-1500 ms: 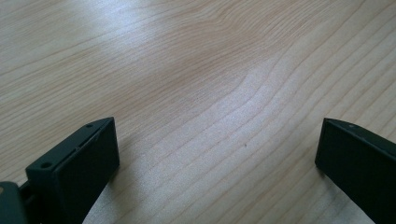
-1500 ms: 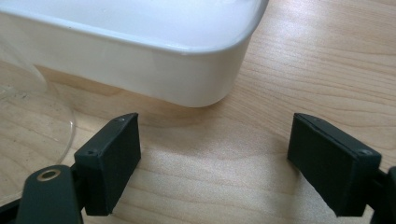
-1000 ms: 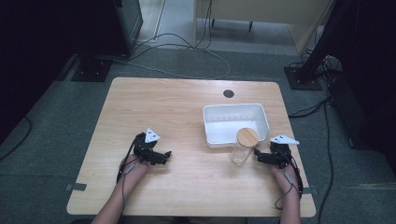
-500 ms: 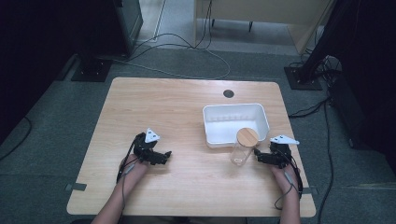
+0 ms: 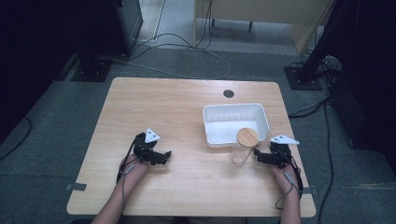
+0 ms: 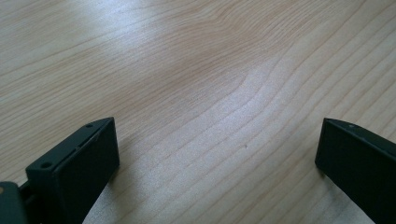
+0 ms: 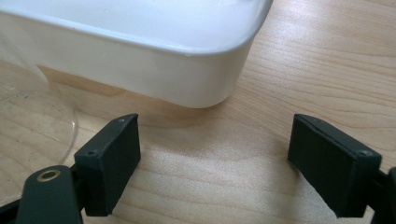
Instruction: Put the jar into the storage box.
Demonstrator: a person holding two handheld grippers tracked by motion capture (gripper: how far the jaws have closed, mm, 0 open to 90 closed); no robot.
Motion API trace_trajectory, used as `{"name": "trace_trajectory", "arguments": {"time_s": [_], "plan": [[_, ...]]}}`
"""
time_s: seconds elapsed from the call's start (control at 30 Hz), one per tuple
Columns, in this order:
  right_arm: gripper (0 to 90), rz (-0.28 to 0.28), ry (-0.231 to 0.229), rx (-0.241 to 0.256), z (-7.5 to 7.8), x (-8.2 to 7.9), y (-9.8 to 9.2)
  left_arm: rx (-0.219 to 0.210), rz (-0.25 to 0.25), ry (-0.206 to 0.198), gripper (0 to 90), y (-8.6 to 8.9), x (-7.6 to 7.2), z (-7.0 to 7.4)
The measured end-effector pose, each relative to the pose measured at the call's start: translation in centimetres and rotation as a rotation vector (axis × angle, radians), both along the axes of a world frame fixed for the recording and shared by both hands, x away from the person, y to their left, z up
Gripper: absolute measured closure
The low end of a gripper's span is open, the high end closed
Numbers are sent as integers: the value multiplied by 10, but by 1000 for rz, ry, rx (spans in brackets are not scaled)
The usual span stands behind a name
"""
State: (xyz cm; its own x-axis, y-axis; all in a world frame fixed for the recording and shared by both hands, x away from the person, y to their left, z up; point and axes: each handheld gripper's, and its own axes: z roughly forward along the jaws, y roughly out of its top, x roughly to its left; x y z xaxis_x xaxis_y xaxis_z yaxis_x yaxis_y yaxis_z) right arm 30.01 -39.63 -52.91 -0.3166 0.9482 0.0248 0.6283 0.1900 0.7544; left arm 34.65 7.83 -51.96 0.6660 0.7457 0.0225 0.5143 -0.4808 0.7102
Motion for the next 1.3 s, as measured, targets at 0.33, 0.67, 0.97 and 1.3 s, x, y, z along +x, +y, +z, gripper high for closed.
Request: {"name": "trace_trajectory", "arguments": {"time_s": [0.33, 0.67, 0.97, 1.3], "plan": [[168, 14, 13, -27, 6, -4, 2, 0, 1, 0, 0, 0, 0, 0], [169, 55, 21, -10, 17, -11, 0, 0, 0, 0, 0, 0, 0, 0], [169, 95, 32, -28, 23, -14, 4, 0, 0, 0, 0, 0, 0, 0], [169, 146, 32, -48, 30, -18, 10, 1, 0, 0, 0, 0, 0, 0]]}}
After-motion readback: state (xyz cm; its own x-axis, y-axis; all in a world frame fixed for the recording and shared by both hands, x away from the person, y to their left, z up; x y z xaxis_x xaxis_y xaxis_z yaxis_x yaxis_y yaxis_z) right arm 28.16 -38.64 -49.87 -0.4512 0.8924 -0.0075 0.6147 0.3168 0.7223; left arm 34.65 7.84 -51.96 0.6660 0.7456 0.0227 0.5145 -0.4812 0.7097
